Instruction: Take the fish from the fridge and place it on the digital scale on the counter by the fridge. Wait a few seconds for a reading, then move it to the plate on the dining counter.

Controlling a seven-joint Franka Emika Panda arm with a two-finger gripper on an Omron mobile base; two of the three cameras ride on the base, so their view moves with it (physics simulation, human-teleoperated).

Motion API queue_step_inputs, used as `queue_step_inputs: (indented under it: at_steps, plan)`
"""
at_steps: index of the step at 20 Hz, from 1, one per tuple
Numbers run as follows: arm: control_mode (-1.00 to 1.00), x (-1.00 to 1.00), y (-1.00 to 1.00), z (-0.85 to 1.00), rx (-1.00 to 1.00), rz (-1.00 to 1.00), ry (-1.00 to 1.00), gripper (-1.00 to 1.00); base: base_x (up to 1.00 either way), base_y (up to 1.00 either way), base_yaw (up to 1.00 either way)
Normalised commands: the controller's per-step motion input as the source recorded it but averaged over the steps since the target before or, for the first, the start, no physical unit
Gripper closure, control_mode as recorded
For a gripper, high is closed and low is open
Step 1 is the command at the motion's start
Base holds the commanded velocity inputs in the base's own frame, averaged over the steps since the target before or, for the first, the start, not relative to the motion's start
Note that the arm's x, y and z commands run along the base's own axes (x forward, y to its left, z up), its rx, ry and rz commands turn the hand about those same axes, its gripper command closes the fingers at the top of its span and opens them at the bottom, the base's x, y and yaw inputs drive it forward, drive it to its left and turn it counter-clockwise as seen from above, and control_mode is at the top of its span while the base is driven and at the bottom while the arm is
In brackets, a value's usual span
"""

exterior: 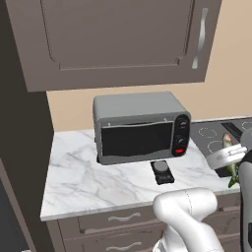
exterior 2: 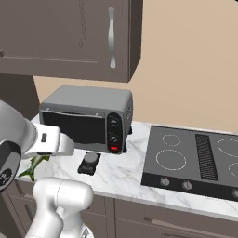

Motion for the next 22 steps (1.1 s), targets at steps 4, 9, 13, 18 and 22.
queue_step_inputs:
  at_steps: [4,9,13,18,22]
  plan:
    - [1.00,0.00,0.00,0.00,0.00,0.00,0.00,1.00,0.00,0.00,0.00]
    - [1.00,0.00,0.00,0.00,0.00,0.00,0.00,1.00,0.00,0.00,0.00]
    - [-1.00,0.27,0.07,-0.25,0.00,0.01,0.15,1.00,0.00,0.00,0.00]
    - [-1.00,0.91,0.30,-0.58,0.00,0.09,0.36,1.00,0.00,0.00,0.00]
    - [-1.00,0.50,0.18,-0.85,0.04,0.05,0.15,1.00,0.00,0.00,0.00]
